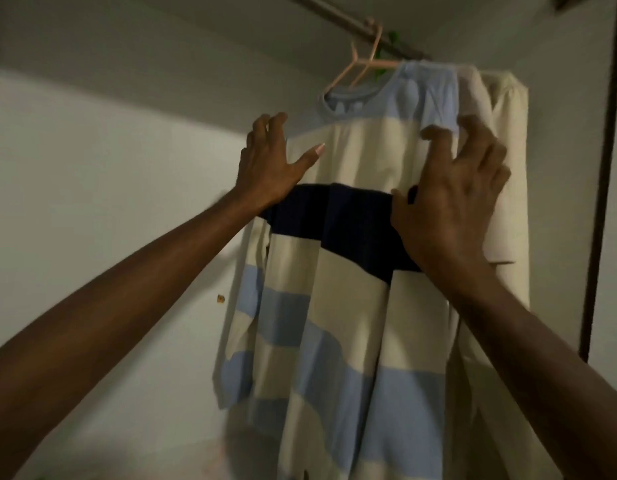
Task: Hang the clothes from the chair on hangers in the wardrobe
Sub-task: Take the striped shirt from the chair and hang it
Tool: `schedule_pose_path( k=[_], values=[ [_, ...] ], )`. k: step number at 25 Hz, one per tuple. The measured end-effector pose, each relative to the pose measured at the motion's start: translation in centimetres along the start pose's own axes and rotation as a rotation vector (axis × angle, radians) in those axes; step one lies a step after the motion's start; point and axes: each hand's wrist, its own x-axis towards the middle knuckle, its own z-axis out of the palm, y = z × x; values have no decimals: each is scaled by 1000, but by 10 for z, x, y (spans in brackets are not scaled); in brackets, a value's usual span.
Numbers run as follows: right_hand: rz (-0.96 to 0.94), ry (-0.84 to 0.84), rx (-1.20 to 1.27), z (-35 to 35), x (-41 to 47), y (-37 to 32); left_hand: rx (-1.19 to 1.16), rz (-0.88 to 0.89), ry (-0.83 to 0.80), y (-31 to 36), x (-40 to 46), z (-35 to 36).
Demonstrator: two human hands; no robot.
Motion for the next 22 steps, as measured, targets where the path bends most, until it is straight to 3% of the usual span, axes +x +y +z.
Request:
schedule_pose_path(
  k=[3, 9, 17, 22],
  values=[
    [-137, -178, -121, 13, -65, -10, 126, -13, -99, -8, -71, 7],
    [-270, -459, -31, 8, -218, -1, 359, -11, -255, -30, -254, 16],
    [-231, -825, -70, -25, -359, 44, 483, -116, -549, 9, -407, 10],
    [-84, -943, -72, -62, -395, 58, 481, -161, -697, 47, -461, -11]
  ],
)
